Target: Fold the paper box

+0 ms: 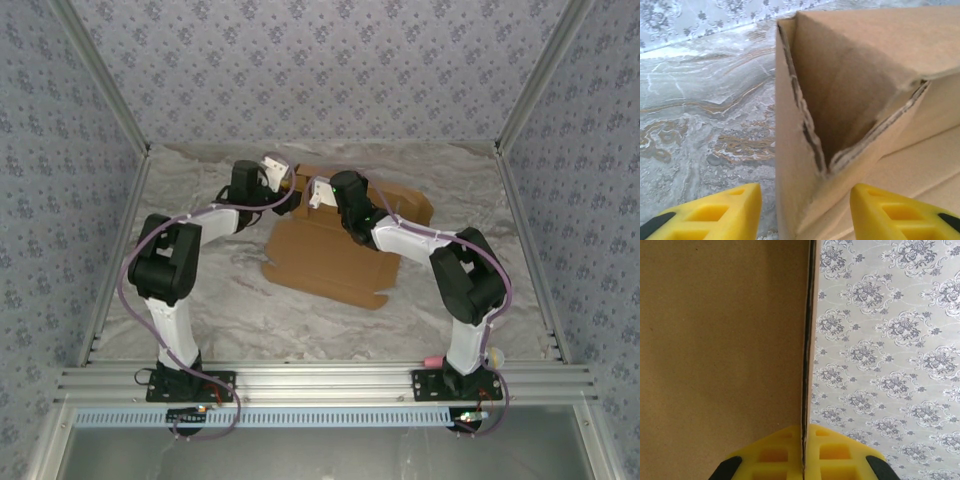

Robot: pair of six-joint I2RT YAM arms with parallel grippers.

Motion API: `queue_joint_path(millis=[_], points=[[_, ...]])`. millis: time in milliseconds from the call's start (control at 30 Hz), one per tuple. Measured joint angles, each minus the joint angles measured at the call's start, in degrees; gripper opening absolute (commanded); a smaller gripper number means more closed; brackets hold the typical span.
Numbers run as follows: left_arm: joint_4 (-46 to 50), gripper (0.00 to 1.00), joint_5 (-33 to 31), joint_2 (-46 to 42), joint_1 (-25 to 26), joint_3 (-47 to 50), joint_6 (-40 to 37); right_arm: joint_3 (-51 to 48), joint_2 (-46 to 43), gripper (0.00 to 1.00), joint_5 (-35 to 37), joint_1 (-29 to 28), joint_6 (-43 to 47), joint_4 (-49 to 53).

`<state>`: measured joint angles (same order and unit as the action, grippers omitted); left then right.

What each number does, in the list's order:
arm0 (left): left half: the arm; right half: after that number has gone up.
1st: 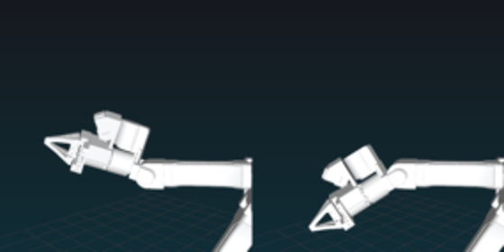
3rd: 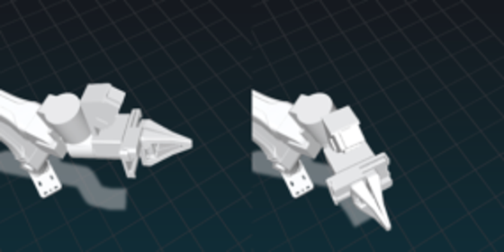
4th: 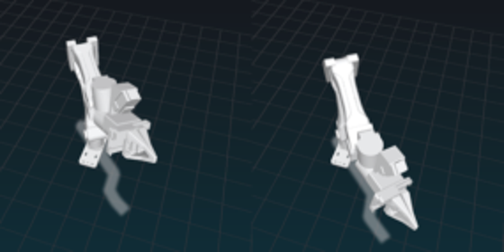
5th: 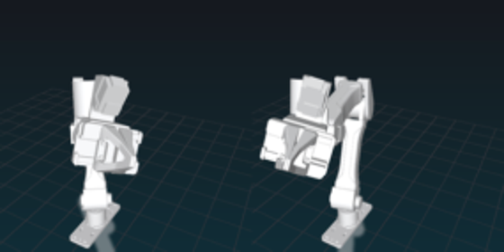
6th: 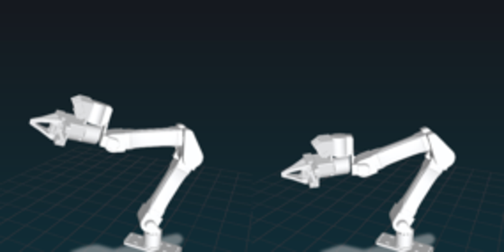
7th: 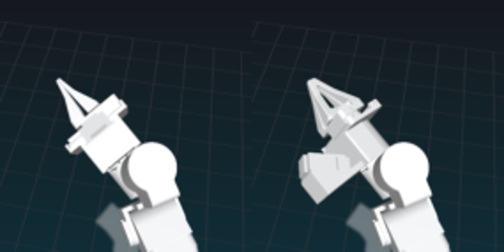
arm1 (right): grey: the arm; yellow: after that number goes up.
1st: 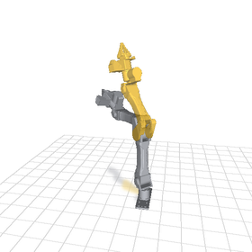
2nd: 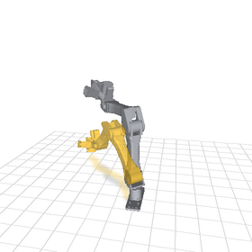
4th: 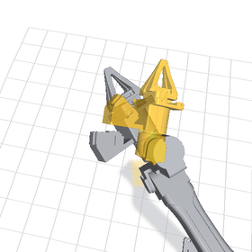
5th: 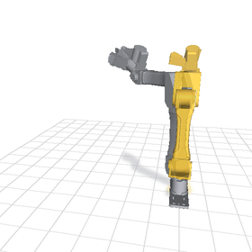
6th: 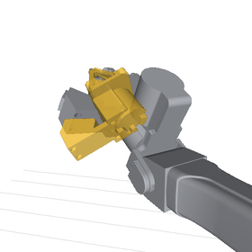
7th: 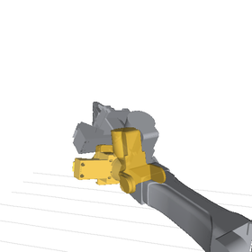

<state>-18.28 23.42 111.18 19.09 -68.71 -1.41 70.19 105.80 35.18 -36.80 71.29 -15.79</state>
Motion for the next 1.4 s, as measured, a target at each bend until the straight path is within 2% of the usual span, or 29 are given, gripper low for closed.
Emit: queue_joint_path(millis=[233, 500, 900, 1233, 1400], points=[[-1.97, 0.42, -8.55, 0.0, 2.01, 0.61, 2.19, 0.15, 0.0, 0.0, -0.07, -0.07, -0.17, 0.02], [-4.61, 0.32, -15.8, 0.0, 4.68, 1.57, 3.96, 0.26, 0.0, 0.02, -0.04, -0.09, -0.63, 0.11], [-4.22, 0.14, -15.41, 0.0, 4.24, 1.68, 1.88, 0.24, -1.16, 0.17, -1.6, 0.04, -1.68, 2.45], [1.11, 0.1, -12.72, 0.0, 2.1, -0.96, -0.74, 0.22, -1.33, 0.19, -2.03, 0.61, -1.66, 3.82], [3.21, 0.1, -12.98, -0.02, 1.9, -1.95, -0.85, 0.0, -1.33, 0.24, -1.99, 0.11, -1.68, 3.78]])
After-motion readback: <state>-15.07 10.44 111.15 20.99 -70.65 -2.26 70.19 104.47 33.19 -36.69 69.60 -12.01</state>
